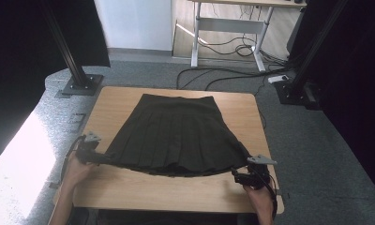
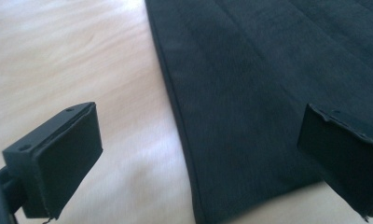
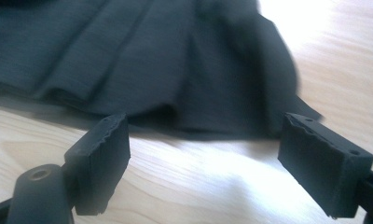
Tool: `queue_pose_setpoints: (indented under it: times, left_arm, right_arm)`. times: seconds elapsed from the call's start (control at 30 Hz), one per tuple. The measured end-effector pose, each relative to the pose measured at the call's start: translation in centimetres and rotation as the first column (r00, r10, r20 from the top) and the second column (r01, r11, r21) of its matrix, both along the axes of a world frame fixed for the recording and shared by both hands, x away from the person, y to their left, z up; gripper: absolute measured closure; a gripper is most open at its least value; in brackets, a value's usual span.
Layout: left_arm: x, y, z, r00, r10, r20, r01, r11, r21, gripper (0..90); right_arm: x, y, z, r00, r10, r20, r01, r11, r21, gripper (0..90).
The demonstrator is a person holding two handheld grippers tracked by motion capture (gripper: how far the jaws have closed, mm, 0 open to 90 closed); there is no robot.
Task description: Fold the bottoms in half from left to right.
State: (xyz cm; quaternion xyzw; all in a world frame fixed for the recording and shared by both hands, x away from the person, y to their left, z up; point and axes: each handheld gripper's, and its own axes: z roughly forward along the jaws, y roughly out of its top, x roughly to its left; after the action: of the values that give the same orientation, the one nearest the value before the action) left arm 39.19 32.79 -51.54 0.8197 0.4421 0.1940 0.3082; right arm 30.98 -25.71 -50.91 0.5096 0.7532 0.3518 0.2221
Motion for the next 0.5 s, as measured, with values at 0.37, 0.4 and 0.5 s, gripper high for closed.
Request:
queue_pose_setpoints:
  times: [0.37,0.4,0.5]
  left_arm:
    - [4.5,-1.9,-0.7,0.9996,-0.024,0.017,0.023,0.9985,0.051,0.0]
    - [4.9,-2.0,-1.0,0.9997,-0.022,0.014,0.021,0.9983,0.053,0.0]
    - [5.3,-2.3,-2.1,0.9998,-0.020,-0.008,0.020,0.9959,0.088,0.0]
  right_arm:
    - [2.8,5.3,0.7,0.9950,0.100,-0.004,-0.100,0.995,0.004,13.0]
    - [3.2,5.8,0.5,0.9942,0.107,-0.010,-0.107,0.994,0.004,13.0]
    - [4.5,7.3,-0.7,0.9914,0.123,-0.044,-0.123,0.992,0.016,13.6]
